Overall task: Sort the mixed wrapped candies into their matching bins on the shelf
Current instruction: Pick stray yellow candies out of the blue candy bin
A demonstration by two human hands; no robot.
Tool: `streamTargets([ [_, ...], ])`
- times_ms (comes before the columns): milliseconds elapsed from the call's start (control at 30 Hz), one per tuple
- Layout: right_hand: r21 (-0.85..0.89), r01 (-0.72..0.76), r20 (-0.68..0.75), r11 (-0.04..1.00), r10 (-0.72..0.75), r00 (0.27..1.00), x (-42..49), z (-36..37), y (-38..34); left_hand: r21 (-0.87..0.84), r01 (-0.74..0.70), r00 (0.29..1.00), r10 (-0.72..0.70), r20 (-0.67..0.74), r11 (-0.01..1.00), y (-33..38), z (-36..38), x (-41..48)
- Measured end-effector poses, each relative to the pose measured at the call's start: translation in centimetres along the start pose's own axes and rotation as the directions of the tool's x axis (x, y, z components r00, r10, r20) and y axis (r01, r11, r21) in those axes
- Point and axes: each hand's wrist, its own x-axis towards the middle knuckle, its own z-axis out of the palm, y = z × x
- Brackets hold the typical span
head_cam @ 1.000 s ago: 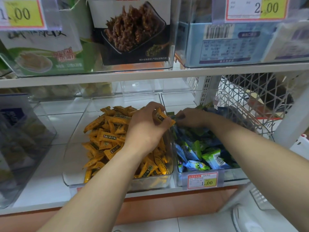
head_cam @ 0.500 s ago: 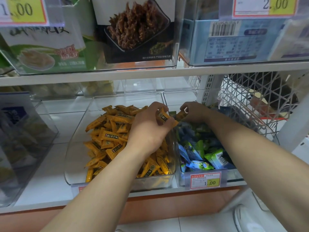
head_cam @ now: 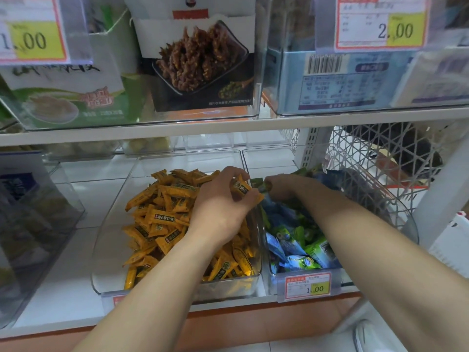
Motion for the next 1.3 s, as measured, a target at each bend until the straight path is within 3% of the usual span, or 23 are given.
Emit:
streamTargets([
  [100, 0.002, 0.054, -0.050, 0.999, -0.054, 0.997, 0.1, 0.4, 0.2, -0.004, 0.002, 1.000, -0.002, 0.001, 1.000, -0.2, 0.1, 0.1],
  [233, 0.118, 0.145, 0.021, 0.982, -0.149, 0.989, 0.2, 0.8, 0.1, -0.004, 0.023, 1.000, -0.023, 0.001, 1.000, -0.3, 0.2, 0.3],
  [333, 0.073, 0.155, 0.032, 0.985, -0.158, 0.987, 0.5, 0.7, -0.2, -0.022, 0.051, 0.999, -0.051, 0.002, 0.998, -0.3, 0.3, 0.3],
  [433, 0.026, 0.158, -0.051, 0.987, -0.157, 0.986, 0.1, 0.7, 0.3, -0.044, 0.070, 0.998, -0.070, 0.001, 0.997, -0.2, 0.3, 0.2],
  [500, 0.152, 0.181, -0.145, 0.972, -0.159, 0.977, -0.3, 0.4, 1.3, -0.060, 0.073, 0.997, -0.073, 0.005, 0.996, -0.2, 0.2, 0.1],
  [600, 0.396, 0.221, -0.278, 0.891, -0.113, 0.954, -1.6, -0.7, 2.7, -0.067, 0.076, 0.997, -0.075, 0.014, 0.995, -0.2, 0.1, 0.1],
  [867, 0.671, 0.342, -0.415, 0.658, -0.050, 0.909, -6.0, -2.4, 4.5, -0.093, 0.093, 0.995, -0.096, -0.028, 0.991, 0.2, -0.1, 0.0],
  [1033, 0.837, 0.356, -0.330, 0.416, -0.135, 0.934, -8.0, -2.8, 4.6, -0.097, 0.075, 0.995, -0.080, -0.053, 0.992, 0.9, 0.1, 0.1],
  [1133, 0.895, 0.281, -0.237, 0.347, -0.163, 0.958, -8.8, -2.7, 4.9, -0.097, 0.053, 0.998, -0.056, -0.031, 0.994, 1.6, 0.4, 0.1],
  [1167, 0.881, 0.279, -0.229, 0.381, -0.172, 0.958, -9.0, -2.8, 5.0, -0.102, 0.056, 0.998, -0.058, -0.023, 0.993, 1.7, 0.6, 0.0],
  [1300, 0.569, 0.292, -0.298, 0.769, -0.138, 0.944, -10.2, -3.6, 4.9, -0.132, 0.095, 0.995, -0.099, -0.024, 0.987, 2.3, 1.0, -0.1],
])
